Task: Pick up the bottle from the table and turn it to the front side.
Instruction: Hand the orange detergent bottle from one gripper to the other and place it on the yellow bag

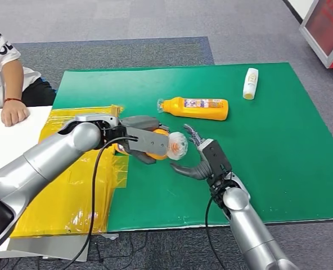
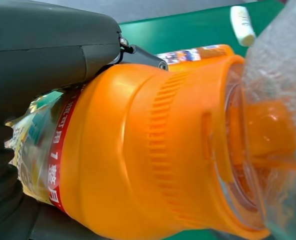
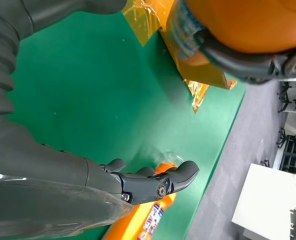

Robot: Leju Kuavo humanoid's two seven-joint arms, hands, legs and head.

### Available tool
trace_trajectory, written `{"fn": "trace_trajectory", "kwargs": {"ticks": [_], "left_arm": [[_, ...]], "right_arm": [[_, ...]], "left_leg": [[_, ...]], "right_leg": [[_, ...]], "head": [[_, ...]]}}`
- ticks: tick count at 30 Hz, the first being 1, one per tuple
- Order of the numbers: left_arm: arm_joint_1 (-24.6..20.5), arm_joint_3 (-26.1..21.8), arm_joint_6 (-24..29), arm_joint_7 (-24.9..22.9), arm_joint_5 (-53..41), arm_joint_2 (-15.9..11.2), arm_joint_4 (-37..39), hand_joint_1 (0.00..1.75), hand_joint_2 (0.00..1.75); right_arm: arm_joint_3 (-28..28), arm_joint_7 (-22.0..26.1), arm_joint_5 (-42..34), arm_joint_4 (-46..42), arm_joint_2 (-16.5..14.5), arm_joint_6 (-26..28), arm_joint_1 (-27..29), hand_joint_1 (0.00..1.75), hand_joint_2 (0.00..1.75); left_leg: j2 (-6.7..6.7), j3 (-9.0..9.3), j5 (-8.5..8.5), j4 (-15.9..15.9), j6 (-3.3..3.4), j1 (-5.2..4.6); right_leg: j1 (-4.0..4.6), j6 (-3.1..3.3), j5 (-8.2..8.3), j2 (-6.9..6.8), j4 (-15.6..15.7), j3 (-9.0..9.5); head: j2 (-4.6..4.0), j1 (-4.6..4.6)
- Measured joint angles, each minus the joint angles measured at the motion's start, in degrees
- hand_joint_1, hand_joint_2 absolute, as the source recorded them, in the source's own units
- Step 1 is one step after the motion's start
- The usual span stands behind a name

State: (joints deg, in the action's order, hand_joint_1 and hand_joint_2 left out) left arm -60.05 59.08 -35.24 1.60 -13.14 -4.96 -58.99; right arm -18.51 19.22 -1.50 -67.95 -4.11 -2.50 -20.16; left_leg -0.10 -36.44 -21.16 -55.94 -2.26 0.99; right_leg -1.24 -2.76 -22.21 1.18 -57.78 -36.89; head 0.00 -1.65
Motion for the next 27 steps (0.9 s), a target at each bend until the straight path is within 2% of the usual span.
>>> {"fn": "trace_trajectory", "kwargs": {"ticks": [8, 12, 21, 24, 27], "left_arm": [[-1.5, 2.1, 0.4, 0.2, 2.9, -0.8, 2.0, 1.75, 1.75], [-2.2, 4.4, 2.6, -1.8, 1.8, -1.1, 3.9, 1.75, 1.75], [-4.1, 7.4, 3.4, -6.2, -0.9, 0.3, 6.9, 1.75, 1.75], [-4.5, 8.0, 2.8, -5.7, -0.2, 0.8, 8.4, 1.75, 1.75], [-5.0, 8.0, -0.6, -3.4, 3.6, 1.0, 9.8, 1.75, 1.75]], "right_arm": [[0.0, 0.0, 0.2, 0.6, -0.1, 1.1, -1.3, 0.00, 1.75], [0.0, -0.1, 0.4, 1.0, -0.1, 2.1, -1.9, 0.00, 1.75], [0.0, -0.3, 0.8, 1.7, -0.3, 2.8, -2.4, 0.00, 1.75], [0.0, -0.5, 1.2, 1.7, -0.3, 3.0, -3.0, 0.00, 1.75], [0.0, -0.7, 1.4, 1.9, -0.3, 3.1, -3.6, 0.00, 1.75]], "left_leg": [[0.00, 0.00, 0.00, 0.0, 0.00, 0.00], [-0.01, 0.00, 0.00, 0.0, 0.00, 0.00], [-0.01, 0.00, 0.01, 0.0, -0.01, 0.00], [-0.01, 0.00, 0.01, 0.0, -0.01, 0.00], [-0.01, -0.01, 0.01, 0.0, -0.01, 0.00]], "right_leg": [[0.00, 0.00, 0.00, 0.00, 0.0, 0.00], [-0.01, 0.00, 0.00, -0.01, 0.0, 0.00], [0.00, 0.00, 0.00, 0.00, 0.0, 0.00], [0.00, 0.00, 0.01, 0.00, 0.0, 0.00], [0.00, -0.01, 0.01, 0.00, 0.0, 0.01]], "head": [[0.00, -0.01], [0.00, -0.01], [0.00, 0.00], [0.00, -0.01], [0.00, -0.01]]}}
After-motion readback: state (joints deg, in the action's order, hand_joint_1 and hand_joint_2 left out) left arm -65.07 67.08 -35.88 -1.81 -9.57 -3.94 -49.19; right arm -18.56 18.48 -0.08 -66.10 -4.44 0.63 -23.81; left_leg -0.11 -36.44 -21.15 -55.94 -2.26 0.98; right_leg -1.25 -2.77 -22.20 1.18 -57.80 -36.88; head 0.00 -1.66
